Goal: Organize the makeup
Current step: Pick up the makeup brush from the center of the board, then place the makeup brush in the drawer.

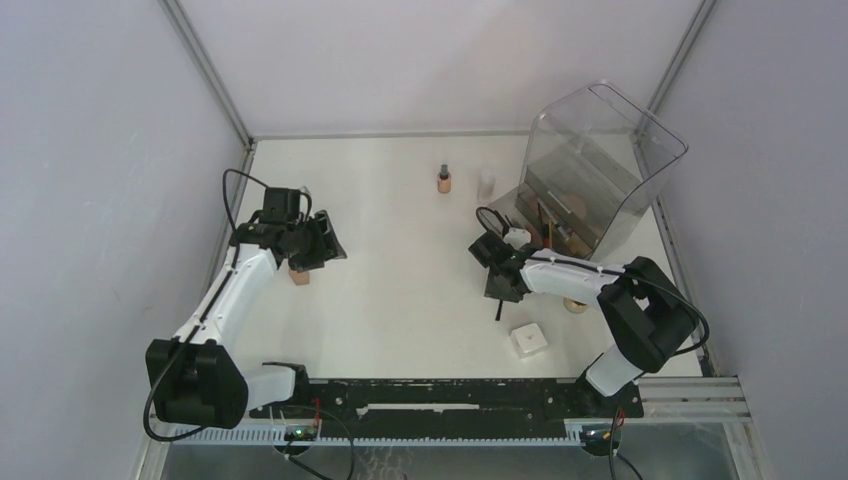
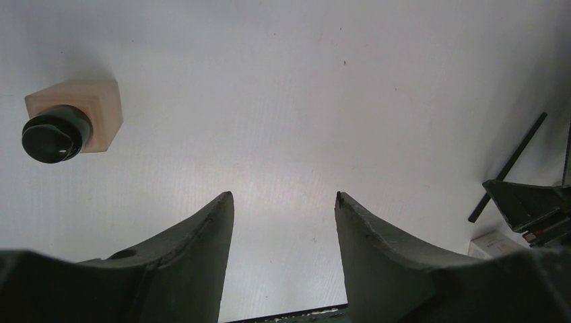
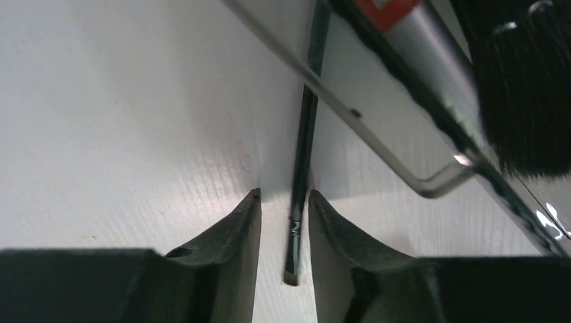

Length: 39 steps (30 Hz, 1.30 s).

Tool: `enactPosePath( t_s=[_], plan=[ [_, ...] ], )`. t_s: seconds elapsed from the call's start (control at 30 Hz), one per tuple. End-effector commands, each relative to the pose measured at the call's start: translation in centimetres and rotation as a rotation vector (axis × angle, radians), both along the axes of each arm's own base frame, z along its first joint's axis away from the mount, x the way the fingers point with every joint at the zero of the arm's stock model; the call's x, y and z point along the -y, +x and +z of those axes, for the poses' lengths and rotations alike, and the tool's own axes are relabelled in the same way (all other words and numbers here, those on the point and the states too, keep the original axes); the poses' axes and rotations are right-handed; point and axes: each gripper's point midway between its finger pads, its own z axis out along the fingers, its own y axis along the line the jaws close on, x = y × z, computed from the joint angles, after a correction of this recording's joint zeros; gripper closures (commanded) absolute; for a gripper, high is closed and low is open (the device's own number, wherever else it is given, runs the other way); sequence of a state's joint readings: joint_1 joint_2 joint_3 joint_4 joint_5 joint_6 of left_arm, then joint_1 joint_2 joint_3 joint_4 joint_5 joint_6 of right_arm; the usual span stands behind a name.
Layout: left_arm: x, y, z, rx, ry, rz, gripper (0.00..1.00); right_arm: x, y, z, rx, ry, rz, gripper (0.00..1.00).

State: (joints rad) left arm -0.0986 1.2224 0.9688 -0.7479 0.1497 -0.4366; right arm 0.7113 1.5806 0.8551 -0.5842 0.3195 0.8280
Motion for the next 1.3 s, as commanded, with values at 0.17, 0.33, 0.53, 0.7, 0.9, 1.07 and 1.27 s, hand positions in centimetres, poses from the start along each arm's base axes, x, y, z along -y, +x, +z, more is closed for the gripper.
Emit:
enactPosePath(
  t_s=[0.17,0.33,0.53,0.7,0.9,1.07,1.27],
  plan=[
    [-0.6,0.8,0.9,0.038,0.027,-0.001,0.39,-4.0,0.6,-0.8,0.059,0.106,0.156,1.0],
    [-0.6,0.6,0.1,0.013,0.034,-0.009,0.39,-9.4,-0.7,2.3,0.095,0.189,0.482,1.0],
    [-0.3,0.9,0.3,0.025,0.019,-0.025,0.39,-11.5,-0.1,9.5,0.255,0.025,0.793,1.0],
    [1.2,1.9,1.4,0.076,-0.057,-0.053,0.39,-4.7,4.1,15.0,0.365,-0.288,0.682,1.0],
    [2.6,2.0,1.8,0.105,-0.124,-0.069,0.39,4.5,6.6,17.3,0.378,-0.454,0.425,1.0],
    [3.1,2.2,1.1,0.085,-0.141,-0.07,0.39,7.8,8.0,17.3,0.358,-0.524,0.349,1.0],
    [3.2,2.2,0.7,0.071,-0.144,-0.057,0.38,9.9,10.5,16.0,0.307,-0.559,0.266,0.51]
  ],
)
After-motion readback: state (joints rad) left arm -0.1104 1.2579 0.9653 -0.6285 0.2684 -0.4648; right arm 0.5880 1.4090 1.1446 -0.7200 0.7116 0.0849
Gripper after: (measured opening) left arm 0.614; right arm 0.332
